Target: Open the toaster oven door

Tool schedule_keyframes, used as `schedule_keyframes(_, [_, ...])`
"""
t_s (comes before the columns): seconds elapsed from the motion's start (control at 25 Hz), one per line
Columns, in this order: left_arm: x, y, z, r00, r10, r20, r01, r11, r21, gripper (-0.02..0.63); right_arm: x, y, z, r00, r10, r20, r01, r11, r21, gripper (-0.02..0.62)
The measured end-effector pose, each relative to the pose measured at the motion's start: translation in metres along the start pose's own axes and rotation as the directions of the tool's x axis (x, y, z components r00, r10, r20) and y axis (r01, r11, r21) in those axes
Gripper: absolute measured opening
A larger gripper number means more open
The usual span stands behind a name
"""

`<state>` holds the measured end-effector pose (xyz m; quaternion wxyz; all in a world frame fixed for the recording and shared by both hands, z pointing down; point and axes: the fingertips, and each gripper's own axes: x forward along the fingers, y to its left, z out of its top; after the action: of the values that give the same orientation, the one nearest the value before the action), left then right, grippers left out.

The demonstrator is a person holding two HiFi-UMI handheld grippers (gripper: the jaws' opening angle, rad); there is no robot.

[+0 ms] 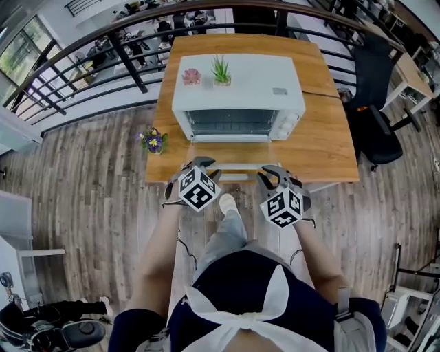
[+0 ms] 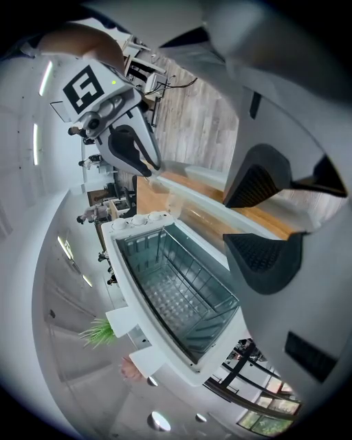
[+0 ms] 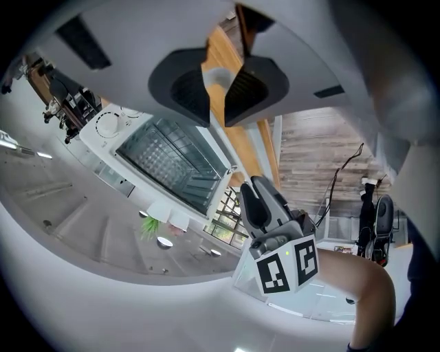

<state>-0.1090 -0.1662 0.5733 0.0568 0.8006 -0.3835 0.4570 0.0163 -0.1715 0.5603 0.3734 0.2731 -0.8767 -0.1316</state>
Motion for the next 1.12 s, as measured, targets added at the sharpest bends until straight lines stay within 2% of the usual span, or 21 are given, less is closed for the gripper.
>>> schedule_keyframes(0.4, [0.004,-0.01,-0.009,1.0,-0.017,-0.011,0.017,1.0,-0.008,0.129,0.006,0.005,-0.007,0.998,0.001,-0.06,-0.005,0.997,-0.08,0.081])
schedule_keyframes(1.12, [0.01,-0.023,-0.021,0.998,-0.048,-0.036,0.048,0.999,0.001,0.137,0.009,0.022,-0.02,0.995,0.05,-0.082,-0.057,0.995,-0.08,0.061])
